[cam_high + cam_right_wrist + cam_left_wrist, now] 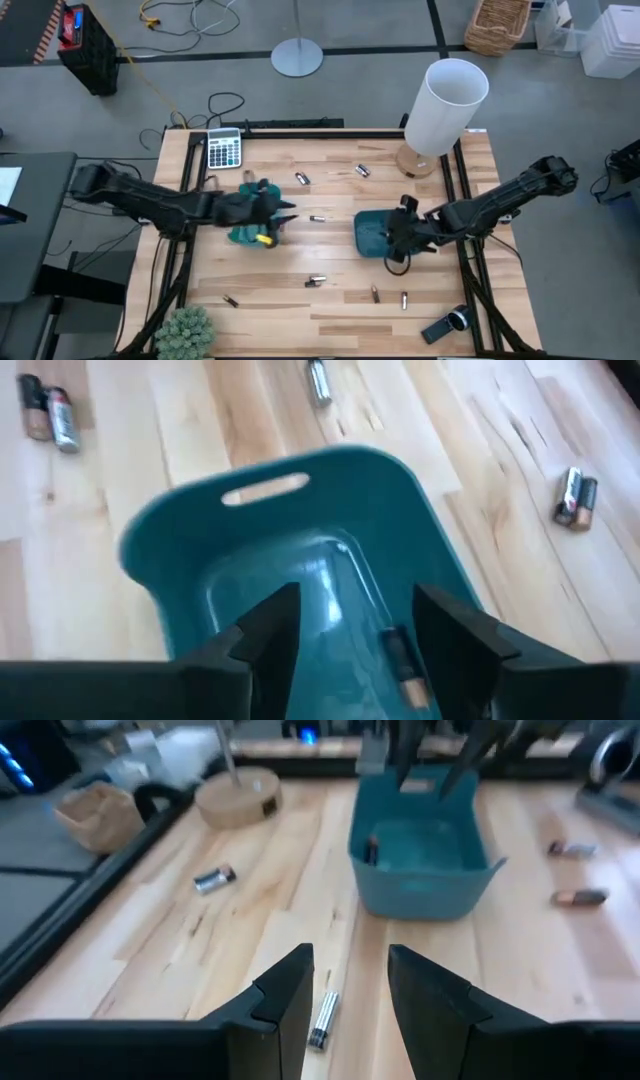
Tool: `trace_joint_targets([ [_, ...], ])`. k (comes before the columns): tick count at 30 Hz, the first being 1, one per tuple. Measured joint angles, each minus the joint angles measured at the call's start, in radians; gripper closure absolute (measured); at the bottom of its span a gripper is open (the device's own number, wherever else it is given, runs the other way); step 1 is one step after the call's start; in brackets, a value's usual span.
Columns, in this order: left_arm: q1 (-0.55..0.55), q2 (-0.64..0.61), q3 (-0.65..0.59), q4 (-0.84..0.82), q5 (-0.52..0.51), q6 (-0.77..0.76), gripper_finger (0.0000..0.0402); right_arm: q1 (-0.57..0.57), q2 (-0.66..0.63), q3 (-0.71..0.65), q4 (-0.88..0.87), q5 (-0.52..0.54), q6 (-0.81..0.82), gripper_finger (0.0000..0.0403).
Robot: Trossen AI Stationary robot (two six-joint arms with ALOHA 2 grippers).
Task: Sort batteries
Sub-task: Put the silver battery into the green bin
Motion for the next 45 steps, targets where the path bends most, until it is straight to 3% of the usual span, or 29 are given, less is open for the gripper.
trace_joint_targets([
  [3, 0.052, 0.119, 0.095, -0.074, 0.054, 0.033, 0.0274, 0.017, 0.0, 0.0, 0.022, 0.03, -0.014, 0.0194],
  [9, 0.115, 0.323, 0.267, -0.269, 0.064, 0.104, 0.0274, 0.05, 0.0, 0.0, 0.041, 0.049, -0.014, 0.0196],
  [20, 0.175, 0.614, 0.456, -0.364, 0.19, 0.156, 0.0274, 0.077, 0.0, 0.0, 0.047, 0.056, 0.025, 0.0196],
  [28, 0.2, 0.689, 0.477, -0.385, 0.27, 0.146, 0.0274, 0.084, 0.0, 0.0, 0.054, 0.063, 0.025, 0.0196],
  [41, 0.199, 0.74, 0.48, -0.424, 0.297, 0.131, 0.0274, 0.081, -0.001, 0.0, 0.058, 0.071, 0.024, 0.0196],
  [45, 0.198, 0.751, 0.481, -0.425, 0.293, 0.132, 0.0299, 0.081, -0.001, 0.0, 0.059, 0.071, 0.025, 0.0196],
])
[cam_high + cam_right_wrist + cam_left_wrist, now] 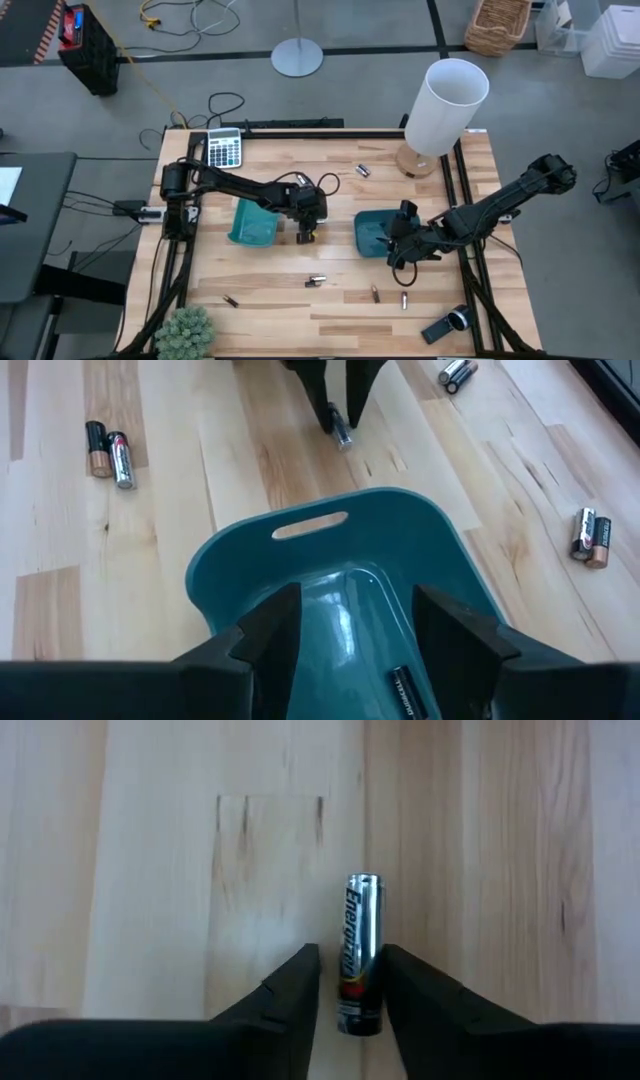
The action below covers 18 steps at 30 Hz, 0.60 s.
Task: Sort batteries
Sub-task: Put the silver battery into the green bin
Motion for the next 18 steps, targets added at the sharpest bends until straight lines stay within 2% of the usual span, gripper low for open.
trace_joint_targets([
  [6, 0.0, 0.009, -0.001, -0.007, -0.002, 0.004, 0.036, 0.0, 0.0, 0.0, 0.003, 0.004, 0.0, 0.0196],
  [18, -0.008, -0.016, -0.006, 0.026, -0.004, 0.019, 0.0361, -0.001, 0.0, 0.0, 0.004, 0.013, 0.0, 0.0196],
])
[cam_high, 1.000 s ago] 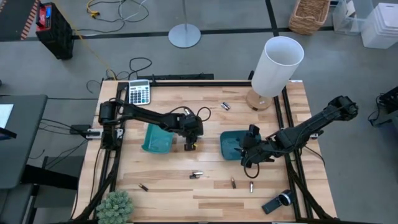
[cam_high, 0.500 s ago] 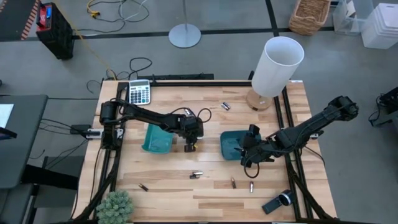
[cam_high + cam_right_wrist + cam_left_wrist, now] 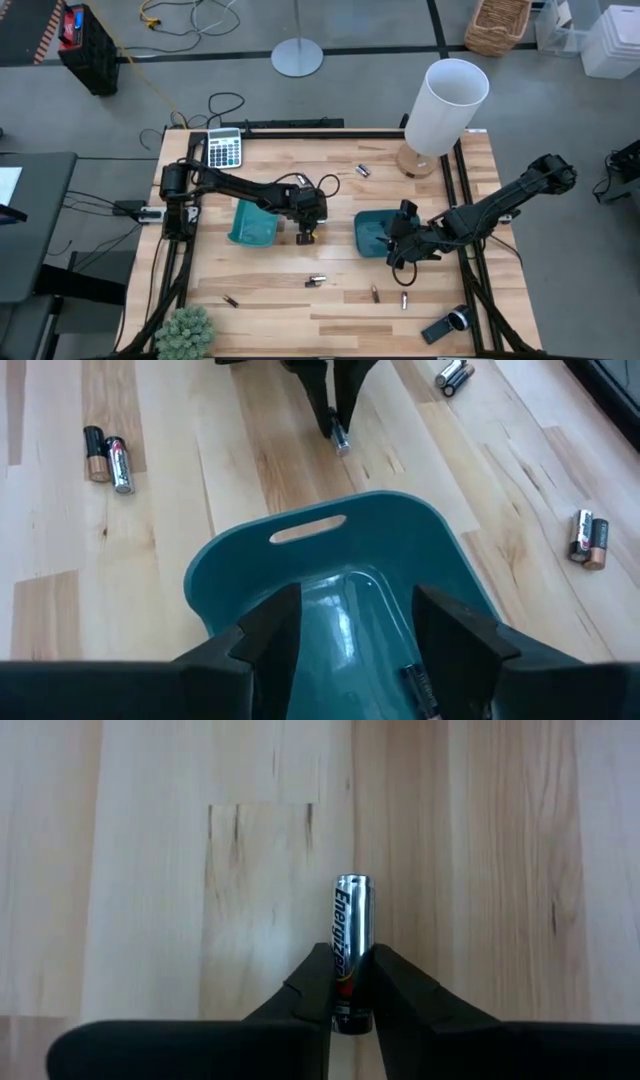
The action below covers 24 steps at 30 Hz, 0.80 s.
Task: Sort batteries
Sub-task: Put the silver battery into the green bin
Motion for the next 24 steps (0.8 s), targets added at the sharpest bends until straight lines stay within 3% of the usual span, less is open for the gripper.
trace_joint_targets([
  [17, -0.07, -0.202, -0.002, 0.077, 0.027, 0.029, 0.0361, 0.003, 0.0, 0.0, 0.039, 0.069, -0.018, 0.0196],
  [24, -0.106, -0.443, -0.126, 0.165, -0.008, -0.01, 0.0361, 0.003, 0.0, 0.0, 0.071, 0.069, -0.043, 0.0196],
])
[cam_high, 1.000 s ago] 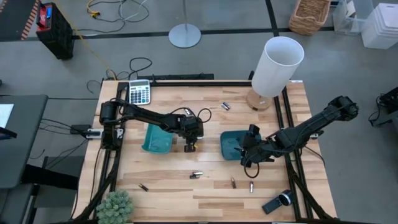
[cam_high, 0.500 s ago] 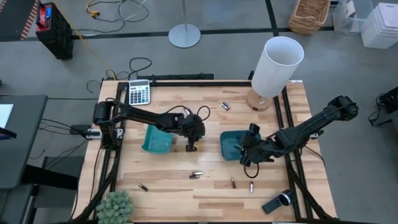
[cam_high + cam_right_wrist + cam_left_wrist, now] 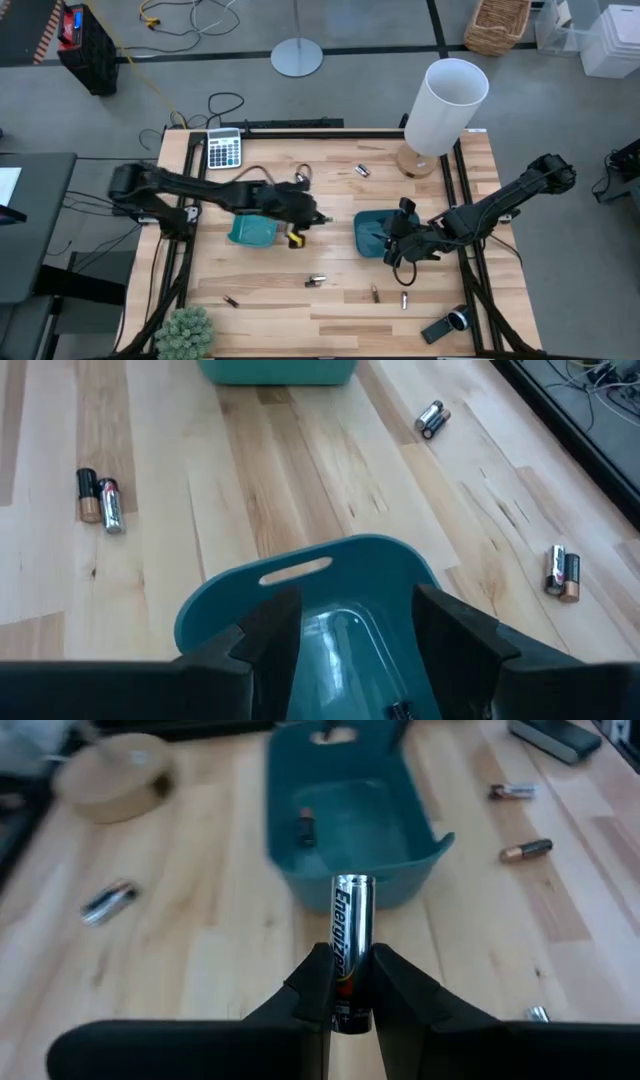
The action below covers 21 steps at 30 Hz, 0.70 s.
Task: Sort batteries
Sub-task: Put the silver battery into the green bin
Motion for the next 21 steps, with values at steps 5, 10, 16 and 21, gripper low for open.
trace_joint_targets([
  [5, -0.054, -0.228, -0.125, -0.068, -0.152, -0.093, 0.0361, 0.0, 0.0, 0.0, 0.007, 0.0, -0.003, 0.0196],
  [10, -0.11, -0.419, -0.222, -0.245, -0.265, -0.258, 0.0361, -0.008, 0.0, 0.0, 0.029, -0.001, -0.021, 0.0196],
  [16, -0.157, -0.534, -0.296, -0.457, -0.411, -0.48, 0.0361, -0.047, 0.0, 0.0, 0.122, -0.001, -0.085, 0.0196],
  [21, -0.152, -0.543, -0.358, -0.513, -0.419, -0.586, 0.0361, -0.069, 0.001, 0.0, 0.171, -0.009, -0.116, 0.0196],
])
